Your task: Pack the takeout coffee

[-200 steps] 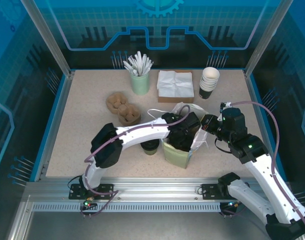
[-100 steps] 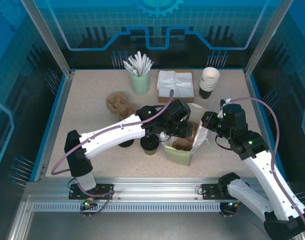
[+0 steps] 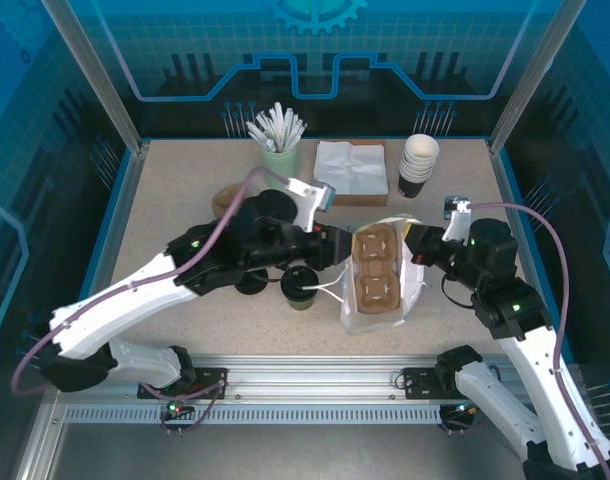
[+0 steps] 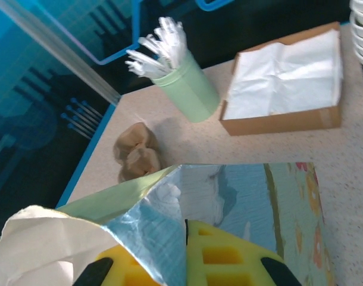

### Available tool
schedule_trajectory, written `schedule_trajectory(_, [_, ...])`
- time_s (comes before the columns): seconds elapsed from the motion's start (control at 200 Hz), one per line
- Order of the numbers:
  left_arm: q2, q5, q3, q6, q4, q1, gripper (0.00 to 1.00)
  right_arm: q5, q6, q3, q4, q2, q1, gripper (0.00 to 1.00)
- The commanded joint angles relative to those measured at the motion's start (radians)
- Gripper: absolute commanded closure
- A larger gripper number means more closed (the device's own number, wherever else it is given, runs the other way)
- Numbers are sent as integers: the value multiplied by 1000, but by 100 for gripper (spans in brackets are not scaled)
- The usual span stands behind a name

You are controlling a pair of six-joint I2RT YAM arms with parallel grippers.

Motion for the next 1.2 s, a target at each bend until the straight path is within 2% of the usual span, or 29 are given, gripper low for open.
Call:
schedule_trajectory(0.0, [-66,-80,-69,79,48,10,59,-90,-71,-21,73,-27,-14,100])
schedule_trajectory(0.165, [-121,-120,-115,89,46,26,59,-68,-43,-48,52,-39,-15,100])
schedule_trajectory(0.415, [-103,-122,-126,71,26,53,58,-20,57,-33,9,5,-18,100])
schedule_trajectory(0.57, [-64,-119,-109,45,-14,84,55,2,153,50,-60,85,-47,100])
schedule_trajectory(0.705, [-46,-123,-115,26,-39,108,55,-29,215,91,-70,164,-108,100])
schedule_trajectory(0.915, [-55,-121,-151,-1,-52,141,54,-91,216,148,-78,316,-167,100])
schedule_trajectory(1.191, [-61,-114,-175,-9,-84,167,52,-98,44,336,-258,501,-178,70])
